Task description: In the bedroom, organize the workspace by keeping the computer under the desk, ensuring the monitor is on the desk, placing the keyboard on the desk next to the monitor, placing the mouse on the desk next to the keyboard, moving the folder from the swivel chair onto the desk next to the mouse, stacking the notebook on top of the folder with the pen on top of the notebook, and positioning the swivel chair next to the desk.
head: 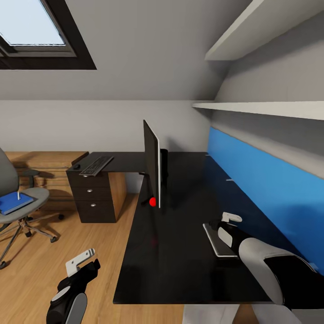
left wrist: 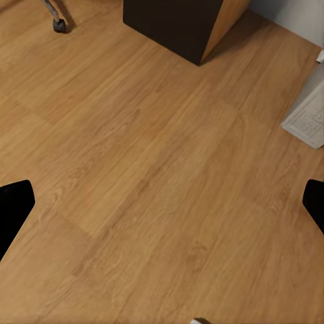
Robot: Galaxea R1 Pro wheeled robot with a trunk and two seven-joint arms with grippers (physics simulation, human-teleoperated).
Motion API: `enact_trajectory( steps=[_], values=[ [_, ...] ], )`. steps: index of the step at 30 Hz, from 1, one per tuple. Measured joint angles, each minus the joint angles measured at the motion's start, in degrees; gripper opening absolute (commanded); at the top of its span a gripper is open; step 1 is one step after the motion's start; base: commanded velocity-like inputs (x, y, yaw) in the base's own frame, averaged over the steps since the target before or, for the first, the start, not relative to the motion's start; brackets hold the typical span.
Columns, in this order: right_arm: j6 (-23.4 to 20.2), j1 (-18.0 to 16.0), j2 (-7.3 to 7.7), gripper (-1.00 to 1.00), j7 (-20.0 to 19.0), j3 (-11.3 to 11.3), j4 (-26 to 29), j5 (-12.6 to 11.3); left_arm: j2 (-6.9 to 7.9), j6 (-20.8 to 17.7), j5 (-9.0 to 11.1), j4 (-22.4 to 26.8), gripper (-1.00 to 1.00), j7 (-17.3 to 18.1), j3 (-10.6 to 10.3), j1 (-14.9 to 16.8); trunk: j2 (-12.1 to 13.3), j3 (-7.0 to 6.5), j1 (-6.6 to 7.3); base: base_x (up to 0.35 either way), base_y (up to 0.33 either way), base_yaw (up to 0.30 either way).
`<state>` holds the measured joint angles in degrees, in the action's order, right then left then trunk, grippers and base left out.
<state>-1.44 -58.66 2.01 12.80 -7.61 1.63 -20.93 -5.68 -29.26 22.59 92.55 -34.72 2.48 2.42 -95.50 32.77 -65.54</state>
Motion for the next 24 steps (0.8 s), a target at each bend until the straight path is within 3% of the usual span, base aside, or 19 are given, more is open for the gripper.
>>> enact_trajectory(
  steps=[24],
  values=[
    [0.07,0.01,0.0,1.0,0.0,-0.48,-0.16,0.16,0.0,0.23,0.0,0.0,1.0,0.17,-0.15,0.01,0.0,0.0,-0.02,-0.025,0.0,0.0]
  ],
)
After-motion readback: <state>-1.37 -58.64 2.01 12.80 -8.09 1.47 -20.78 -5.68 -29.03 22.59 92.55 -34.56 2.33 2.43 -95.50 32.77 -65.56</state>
